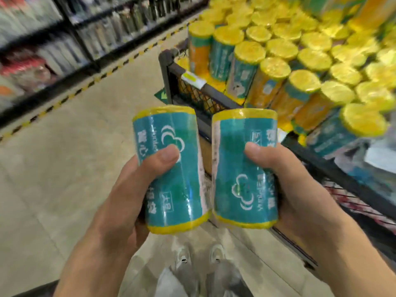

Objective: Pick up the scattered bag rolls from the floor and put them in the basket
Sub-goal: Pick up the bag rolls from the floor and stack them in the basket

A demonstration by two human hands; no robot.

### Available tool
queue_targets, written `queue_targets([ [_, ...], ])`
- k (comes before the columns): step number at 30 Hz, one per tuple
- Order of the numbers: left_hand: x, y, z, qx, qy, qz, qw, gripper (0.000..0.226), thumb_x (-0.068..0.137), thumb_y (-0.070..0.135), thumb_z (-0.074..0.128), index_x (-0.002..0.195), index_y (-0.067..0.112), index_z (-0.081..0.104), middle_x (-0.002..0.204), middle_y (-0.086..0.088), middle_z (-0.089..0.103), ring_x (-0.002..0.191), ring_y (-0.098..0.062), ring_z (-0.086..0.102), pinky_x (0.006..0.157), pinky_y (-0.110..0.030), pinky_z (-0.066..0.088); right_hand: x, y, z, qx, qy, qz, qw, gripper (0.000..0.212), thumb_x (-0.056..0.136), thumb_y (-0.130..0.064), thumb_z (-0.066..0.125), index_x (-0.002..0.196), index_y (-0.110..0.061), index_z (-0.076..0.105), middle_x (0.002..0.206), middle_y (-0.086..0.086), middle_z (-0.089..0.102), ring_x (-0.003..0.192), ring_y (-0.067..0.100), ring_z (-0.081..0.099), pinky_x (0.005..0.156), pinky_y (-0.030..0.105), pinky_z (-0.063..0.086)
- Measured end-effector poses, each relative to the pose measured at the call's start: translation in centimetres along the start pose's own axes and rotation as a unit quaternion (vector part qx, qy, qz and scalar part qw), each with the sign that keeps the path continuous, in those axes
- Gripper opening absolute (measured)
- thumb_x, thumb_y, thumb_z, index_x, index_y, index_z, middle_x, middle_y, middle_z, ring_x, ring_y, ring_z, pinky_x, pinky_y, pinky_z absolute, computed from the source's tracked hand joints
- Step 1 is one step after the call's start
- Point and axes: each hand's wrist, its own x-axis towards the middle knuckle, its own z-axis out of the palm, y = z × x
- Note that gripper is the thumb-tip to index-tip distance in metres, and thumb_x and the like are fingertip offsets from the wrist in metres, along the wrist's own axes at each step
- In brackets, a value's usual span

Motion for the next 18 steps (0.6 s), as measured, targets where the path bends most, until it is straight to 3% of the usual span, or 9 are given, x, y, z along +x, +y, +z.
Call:
queue_targets([
  [2,-1.6,3.7,2.2,0.017,-0.014,-0.008,1.0,0.066,0.044,0.048,0.091,0.102,0.02,0.077,0.111,-0.026,0.07,0.088,-0.033,0.074,0.074,-0.049,0.061,-2.7,-3.9,1.2,0.002,0.037,-0.006,0.999,0.028,0.057,-0.025,0.077,0.084,-0.02,0.081,0.082,0.007,0.079,0.07,0.021,0.077,0.059,0.033,0.061],
  [3,-2.4,5.3,3.2,0.019,-0.021,-0.002,1.0,0.064,0.044,0.047,0.09,0.101,0.02,0.077,0.11,-0.026,0.07,0.087,-0.033,0.074,0.072,-0.048,0.062,-4.1,-5.4,1.7,0.003,0.06,-0.014,0.998,0.026,0.055,-0.021,0.076,0.08,-0.014,0.08,0.073,0.006,0.077,0.061,0.018,0.075,0.052,0.028,0.059],
  [4,-3.0,6.7,4.0,0.021,-0.029,0.006,0.999,0.057,0.048,0.044,0.086,0.099,0.022,0.078,0.108,-0.023,0.072,0.086,-0.032,0.075,0.069,-0.045,0.062,-5.6,-6.7,2.4,0.006,0.072,-0.022,0.997,0.033,0.05,-0.02,0.08,0.082,-0.011,0.078,0.072,0.008,0.077,0.059,0.019,0.075,0.052,0.028,0.059],
  [6,-4.0,9.1,5.8,0.032,-0.062,0.021,0.997,0.047,0.053,0.044,0.077,0.096,0.024,0.078,0.103,-0.018,0.075,0.084,-0.031,0.075,0.066,-0.041,0.061,-8.1,-8.4,3.8,0.018,0.056,-0.043,0.997,0.063,0.031,-0.037,0.096,0.09,-0.018,0.08,0.088,0.014,0.078,0.073,0.028,0.077,0.066,0.041,0.063],
  [8,-4.5,10.9,7.0,0.054,-0.093,0.032,0.994,0.045,0.052,0.044,0.076,0.093,0.025,0.078,0.097,-0.016,0.075,0.082,-0.03,0.075,0.065,-0.04,0.06,-10.4,-9.5,4.9,0.027,0.058,-0.08,0.995,0.073,0.024,-0.052,0.097,0.09,-0.025,0.081,0.093,0.014,0.078,0.077,0.03,0.076,0.073,0.048,0.062],
  [13,-5.4,13.8,9.4,0.075,-0.164,0.048,0.982,0.04,0.043,0.041,0.081,0.082,0.03,0.08,0.087,-0.007,0.077,0.074,-0.023,0.076,0.057,-0.033,0.059,-15.9,-10.7,6.2,0.028,0.1,-0.162,0.981,0.067,0.036,-0.052,0.096,0.094,-0.023,0.08,0.088,0.009,0.076,0.072,0.023,0.074,0.066,0.037,0.06],
  [15,-5.7,14.1,10.2,0.088,-0.212,0.042,0.972,0.06,0.028,0.045,0.094,0.085,0.028,0.08,0.09,-0.009,0.078,0.074,-0.023,0.076,0.056,-0.031,0.059,-18.5,-10.9,6.4,0.027,0.137,-0.188,0.972,0.068,0.041,-0.051,0.096,0.099,-0.02,0.079,0.092,0.011,0.075,0.075,0.024,0.074,0.066,0.037,0.06],
  [18,-6.7,14.2,12.3,0.079,-0.252,0.015,0.965,0.077,0.013,0.055,0.095,0.083,0.027,0.081,0.092,-0.009,0.078,0.074,-0.024,0.077,0.054,-0.033,0.059,-22.6,-10.9,6.4,0.024,0.211,-0.222,0.951,0.068,0.044,-0.051,0.095,0.102,-0.02,0.078,0.097,0.012,0.076,0.081,0.026,0.075,0.068,0.038,0.06],
])
